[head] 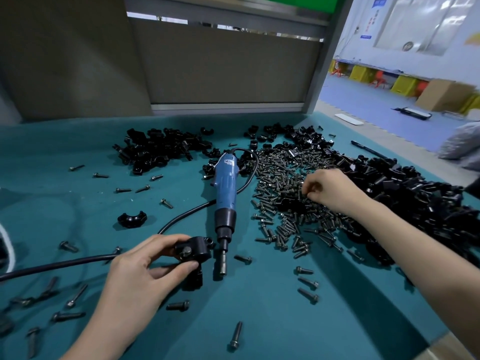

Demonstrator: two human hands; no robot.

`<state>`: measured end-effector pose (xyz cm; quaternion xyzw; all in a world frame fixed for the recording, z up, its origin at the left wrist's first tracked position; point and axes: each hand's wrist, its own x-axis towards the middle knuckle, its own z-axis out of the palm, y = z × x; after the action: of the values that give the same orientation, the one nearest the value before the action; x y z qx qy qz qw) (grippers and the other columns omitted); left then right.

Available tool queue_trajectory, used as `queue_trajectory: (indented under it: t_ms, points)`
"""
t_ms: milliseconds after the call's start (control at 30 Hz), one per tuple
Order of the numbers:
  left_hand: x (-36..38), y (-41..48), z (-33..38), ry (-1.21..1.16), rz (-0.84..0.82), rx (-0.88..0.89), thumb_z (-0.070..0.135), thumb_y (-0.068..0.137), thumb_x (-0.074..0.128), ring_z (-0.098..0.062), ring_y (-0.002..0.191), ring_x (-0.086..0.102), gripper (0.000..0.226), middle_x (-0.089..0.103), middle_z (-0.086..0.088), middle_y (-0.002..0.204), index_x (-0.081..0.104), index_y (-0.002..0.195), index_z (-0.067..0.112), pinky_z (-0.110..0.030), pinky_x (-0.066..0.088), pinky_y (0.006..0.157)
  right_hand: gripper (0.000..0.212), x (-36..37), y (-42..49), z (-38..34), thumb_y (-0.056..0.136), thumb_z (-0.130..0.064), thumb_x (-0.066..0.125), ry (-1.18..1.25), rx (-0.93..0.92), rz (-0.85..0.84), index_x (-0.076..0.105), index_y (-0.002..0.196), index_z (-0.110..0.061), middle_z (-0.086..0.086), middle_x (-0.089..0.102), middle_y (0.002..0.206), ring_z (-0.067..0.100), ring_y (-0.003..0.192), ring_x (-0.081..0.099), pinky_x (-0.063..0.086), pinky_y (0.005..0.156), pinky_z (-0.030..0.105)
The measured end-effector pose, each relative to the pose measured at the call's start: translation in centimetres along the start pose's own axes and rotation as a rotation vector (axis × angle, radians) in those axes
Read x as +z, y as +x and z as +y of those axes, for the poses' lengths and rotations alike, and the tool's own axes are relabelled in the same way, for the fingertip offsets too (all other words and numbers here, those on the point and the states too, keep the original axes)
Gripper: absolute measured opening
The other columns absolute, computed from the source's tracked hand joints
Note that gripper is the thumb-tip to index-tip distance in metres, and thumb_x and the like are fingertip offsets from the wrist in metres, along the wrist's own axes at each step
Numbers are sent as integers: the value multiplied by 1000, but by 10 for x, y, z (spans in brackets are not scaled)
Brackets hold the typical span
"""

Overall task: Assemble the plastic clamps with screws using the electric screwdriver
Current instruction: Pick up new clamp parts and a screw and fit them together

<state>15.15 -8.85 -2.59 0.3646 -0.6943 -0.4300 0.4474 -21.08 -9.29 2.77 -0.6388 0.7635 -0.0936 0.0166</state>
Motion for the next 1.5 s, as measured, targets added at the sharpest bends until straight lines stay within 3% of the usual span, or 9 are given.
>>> queue_trajectory:
  t_ms: [233,333,533,667,967,1067,1133,1233,1500]
  points:
    - [-2,-1,0,44,1,10,13,65,81,0,79,67,42,70,20,89,71,90,45,-6,50,67,14,14,-1,-1,93,-15,62,-216,-124,-78,62,107,-14,-3,51,103,18,94,54,46,86,30]
    - [-3,0,-1,84,2,9,6,66,83,1,82,66,42,69,22,90,74,83,43,-7,51,67,14,12,0,-2,95,-15,58,-288,-173,-128,57,109,-14,-4,43,101,18,92,52,41,79,26]
    - [-1,1,-2,27,-5,-20,18,64,81,-2,76,69,42,69,23,92,69,91,48,-8,51,68,15,8,-7,0,92,-11,57,-287,-217,-133,56,106,-15,-1,55,107,10,79,48,34,70,17]
    - [-1,1,-4,19,-8,-18,6,68,82,-2,78,68,47,70,19,90,70,89,46,-7,51,68,20,7,-6,-1,92,-5,51,-282,-226,-124,60,109,-10,0,55,106,20,97,58,44,83,27]
    - [-2,1,-5,-3,-3,-21,4,68,82,-3,79,69,42,71,15,90,73,82,42,-8,51,68,23,3,-9,1,94,-2,50,-296,-159,-152,56,113,-13,1,57,108,18,100,55,46,88,30]
    - [-2,2,-5,0,-9,-31,7,69,82,-4,78,69,42,70,16,91,72,86,44,-8,51,68,29,-5,-21,-17,95,-3,52,6,-113,27,55,119,-17,-8,56,95,8,85,56,45,72,16]
    - [-2,2,-5,11,-13,-31,9,69,82,-4,78,69,43,70,18,91,71,88,46,-8,51,67,21,-12,-37,-49,89,-9,59,408,-125,158,62,103,-25,-8,62,84,7,78,62,52,69,16]
    - [-1,1,-5,8,-12,-24,15,67,82,-2,79,67,40,70,17,89,70,88,47,-9,51,66,17,-6,-63,-115,81,-12,67,944,-238,134,66,90,-26,-9,70,84,6,70,67,54,68,16]
    - [-1,2,-9,46,-21,23,12,67,82,-2,86,66,43,69,15,89,70,93,43,-13,54,66,28,46,-72,-166,83,2,72,1095,-210,141,64,82,-25,-17,68,75,-1,72,64,51,73,15]
